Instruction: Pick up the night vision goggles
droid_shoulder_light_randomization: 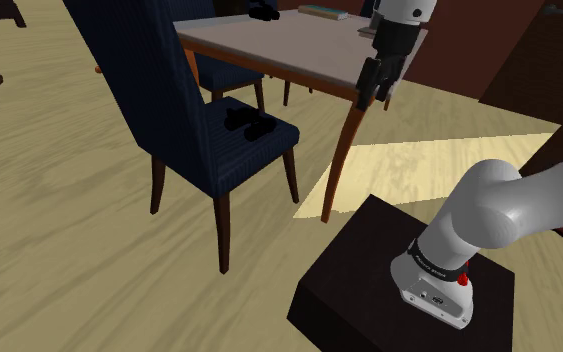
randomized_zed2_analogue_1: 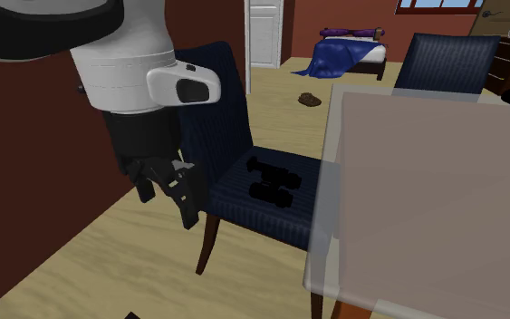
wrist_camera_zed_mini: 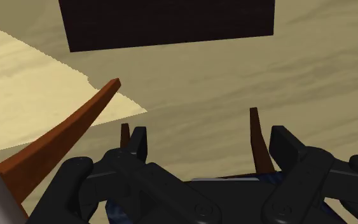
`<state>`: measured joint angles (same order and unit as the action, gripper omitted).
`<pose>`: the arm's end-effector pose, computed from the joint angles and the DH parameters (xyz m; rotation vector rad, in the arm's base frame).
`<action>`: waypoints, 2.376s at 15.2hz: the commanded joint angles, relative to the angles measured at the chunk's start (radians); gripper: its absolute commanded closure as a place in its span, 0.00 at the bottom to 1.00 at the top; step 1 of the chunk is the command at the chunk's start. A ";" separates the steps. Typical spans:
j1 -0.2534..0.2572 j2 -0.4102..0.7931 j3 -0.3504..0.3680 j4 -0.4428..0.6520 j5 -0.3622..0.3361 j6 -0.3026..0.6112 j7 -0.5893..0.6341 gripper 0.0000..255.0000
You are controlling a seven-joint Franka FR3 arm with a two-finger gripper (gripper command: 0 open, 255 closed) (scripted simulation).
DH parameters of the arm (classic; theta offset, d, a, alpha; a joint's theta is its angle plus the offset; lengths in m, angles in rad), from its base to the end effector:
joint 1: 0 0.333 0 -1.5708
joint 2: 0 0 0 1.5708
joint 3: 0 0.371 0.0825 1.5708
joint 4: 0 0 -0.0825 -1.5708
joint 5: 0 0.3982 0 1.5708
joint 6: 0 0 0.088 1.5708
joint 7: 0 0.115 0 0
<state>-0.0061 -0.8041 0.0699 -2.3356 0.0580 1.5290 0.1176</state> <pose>0.2716 0.0335 0.6318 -3.1322 0.1143 0.0069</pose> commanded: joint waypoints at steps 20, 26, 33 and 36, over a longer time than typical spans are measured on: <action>-0.042 0.705 0.154 0.383 -0.076 0.340 0.263 0.00; -0.029 0.950 0.167 0.612 -0.151 0.350 0.351 0.00; -0.007 1.110 0.160 0.751 -0.198 0.367 0.398 0.00; -0.008 1.117 0.159 0.720 -0.201 0.404 0.402 0.00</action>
<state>-0.0122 0.3100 0.2301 -1.6080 -0.1422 1.9224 0.5206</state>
